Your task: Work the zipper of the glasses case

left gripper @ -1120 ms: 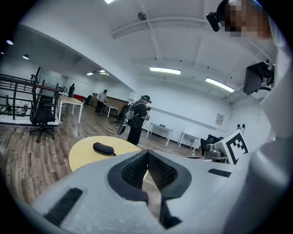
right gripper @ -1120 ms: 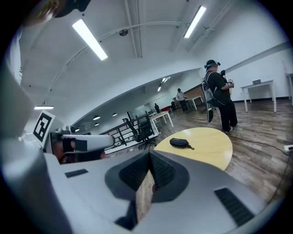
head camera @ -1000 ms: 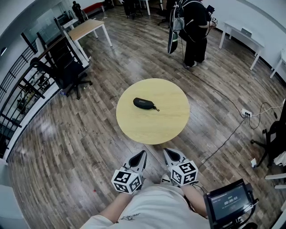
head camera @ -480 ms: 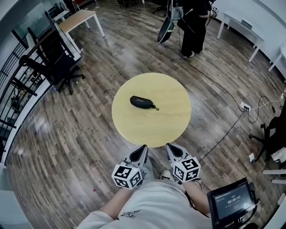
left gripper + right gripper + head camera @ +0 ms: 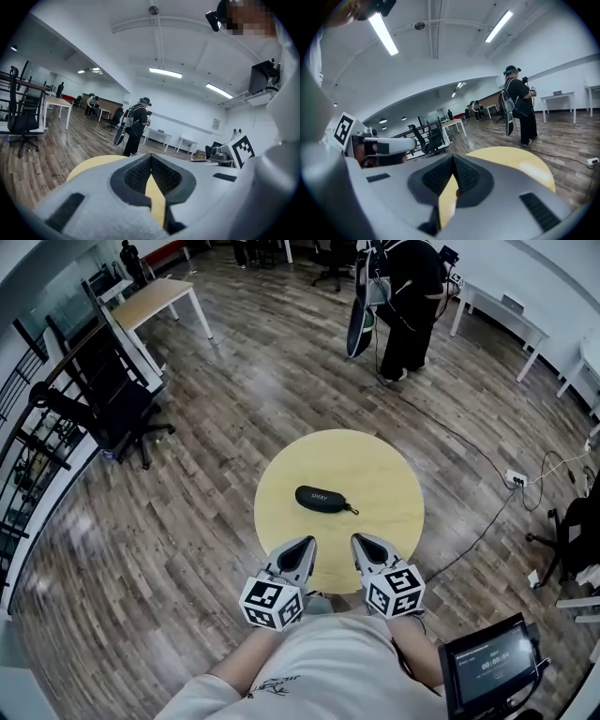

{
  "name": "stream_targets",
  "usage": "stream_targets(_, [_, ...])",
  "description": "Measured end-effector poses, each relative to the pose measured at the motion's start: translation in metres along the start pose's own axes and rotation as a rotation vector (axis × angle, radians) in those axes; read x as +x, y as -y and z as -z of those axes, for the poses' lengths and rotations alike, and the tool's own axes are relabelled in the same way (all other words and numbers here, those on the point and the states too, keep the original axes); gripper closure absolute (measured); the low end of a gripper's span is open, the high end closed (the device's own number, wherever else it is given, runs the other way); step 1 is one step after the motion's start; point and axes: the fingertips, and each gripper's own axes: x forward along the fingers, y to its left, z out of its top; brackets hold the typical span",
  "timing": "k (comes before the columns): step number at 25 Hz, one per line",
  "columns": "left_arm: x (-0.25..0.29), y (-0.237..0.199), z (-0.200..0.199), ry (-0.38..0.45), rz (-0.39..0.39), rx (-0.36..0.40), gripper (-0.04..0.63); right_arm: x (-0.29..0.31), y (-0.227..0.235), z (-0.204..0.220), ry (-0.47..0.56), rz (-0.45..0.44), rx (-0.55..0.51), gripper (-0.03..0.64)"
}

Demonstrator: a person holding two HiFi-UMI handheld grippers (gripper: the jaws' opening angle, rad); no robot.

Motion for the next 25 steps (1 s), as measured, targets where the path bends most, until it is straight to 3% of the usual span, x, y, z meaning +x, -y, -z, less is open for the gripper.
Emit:
stream_targets(4, [0.012, -0.026, -0.011, 0.003, 0.011, -0.02, 0.591, 0.024, 0.0, -0.013, 0.003, 0.017, -0.012, 0.618])
stream_targets(10, [0.036, -0.027, -0.019, 0.006, 0.016, -0.031, 0.591, 0.037, 0.015, -0.024, -0.02, 0.0, -0.024, 0.618])
stream_targets(25, [0.057, -0.025, -0.018, 0.016, -0.087, -0.058, 0.591, 0.05, 0.047, -0.026, -0.079, -0.088, -0.034, 0.618])
